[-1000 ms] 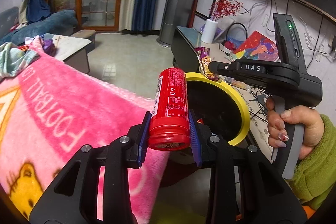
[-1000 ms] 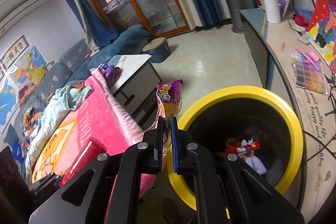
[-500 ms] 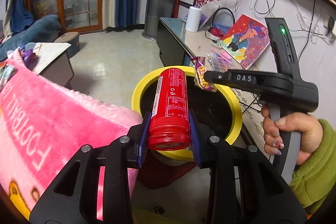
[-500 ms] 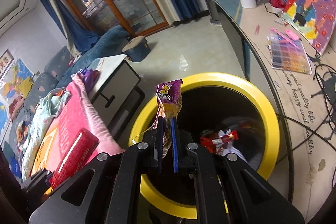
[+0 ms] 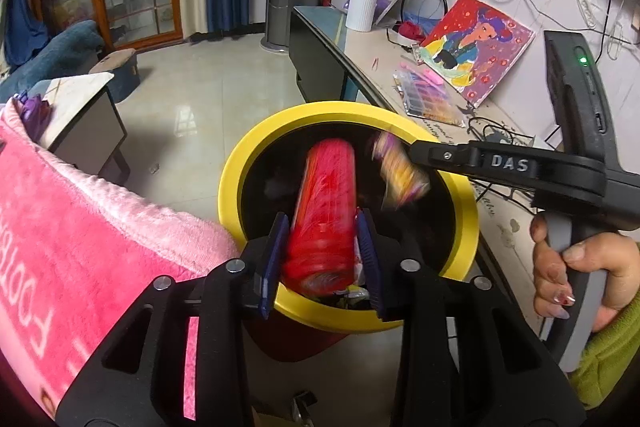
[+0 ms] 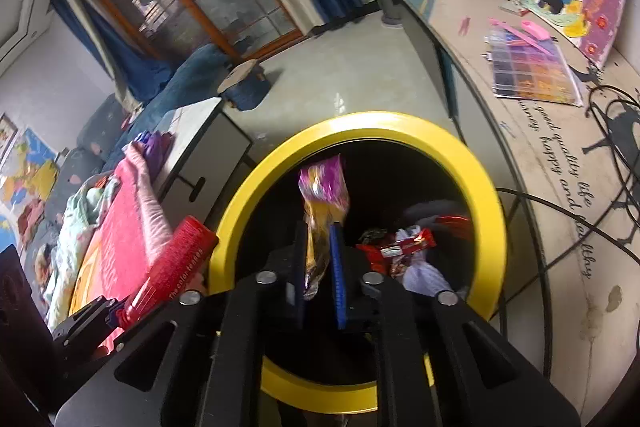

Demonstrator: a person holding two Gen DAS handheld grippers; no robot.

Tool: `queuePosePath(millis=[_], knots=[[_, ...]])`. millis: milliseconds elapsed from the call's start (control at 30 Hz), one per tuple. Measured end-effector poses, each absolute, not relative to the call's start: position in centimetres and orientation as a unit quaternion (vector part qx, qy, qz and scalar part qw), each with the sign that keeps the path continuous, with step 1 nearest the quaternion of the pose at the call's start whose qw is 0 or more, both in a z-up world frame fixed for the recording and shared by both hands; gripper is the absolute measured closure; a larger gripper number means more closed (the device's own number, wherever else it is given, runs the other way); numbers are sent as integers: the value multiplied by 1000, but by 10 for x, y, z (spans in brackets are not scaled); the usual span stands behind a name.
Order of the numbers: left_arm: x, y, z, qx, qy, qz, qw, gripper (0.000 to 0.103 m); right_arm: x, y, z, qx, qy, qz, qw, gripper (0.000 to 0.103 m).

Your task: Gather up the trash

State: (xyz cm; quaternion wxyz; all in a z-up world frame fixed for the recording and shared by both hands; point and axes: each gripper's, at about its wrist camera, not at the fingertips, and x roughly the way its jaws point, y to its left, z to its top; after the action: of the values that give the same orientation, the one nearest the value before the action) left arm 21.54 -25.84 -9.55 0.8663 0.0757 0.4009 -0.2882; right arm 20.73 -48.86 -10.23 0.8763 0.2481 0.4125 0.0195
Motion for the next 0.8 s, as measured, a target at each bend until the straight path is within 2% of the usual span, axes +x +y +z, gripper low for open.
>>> queuePosePath(millis=[133,267,367,467,533,600,700,800], knots=[[214,-253,-94,68,397,-285,870,49,201,-490,-97,237,406,11,882,72],[208,-239,-86,61,383,-273,880,27,192,-479,-83,212,389,9,897,55],[202,-221,-78,48,374,-260,889,22,182,-464,-69,189,373,13,908,42],[195,-203,-70,37,366,-243,898,12,171,-443,-57,165,361,19,918,28],[190,-189,-63,29,357,-232,904,12,165,-430,-49,151,353,33,923,23],[184,-173,-56,23,347,-217,912,11,160,-418,-43,138,347,41,927,13],[175,-153,-48,16,336,-197,921,11,149,-399,-36,120,333,51,934,8],[167,-136,-41,3,327,-181,928,11,138,-383,-31,106,318,53,941,7]])
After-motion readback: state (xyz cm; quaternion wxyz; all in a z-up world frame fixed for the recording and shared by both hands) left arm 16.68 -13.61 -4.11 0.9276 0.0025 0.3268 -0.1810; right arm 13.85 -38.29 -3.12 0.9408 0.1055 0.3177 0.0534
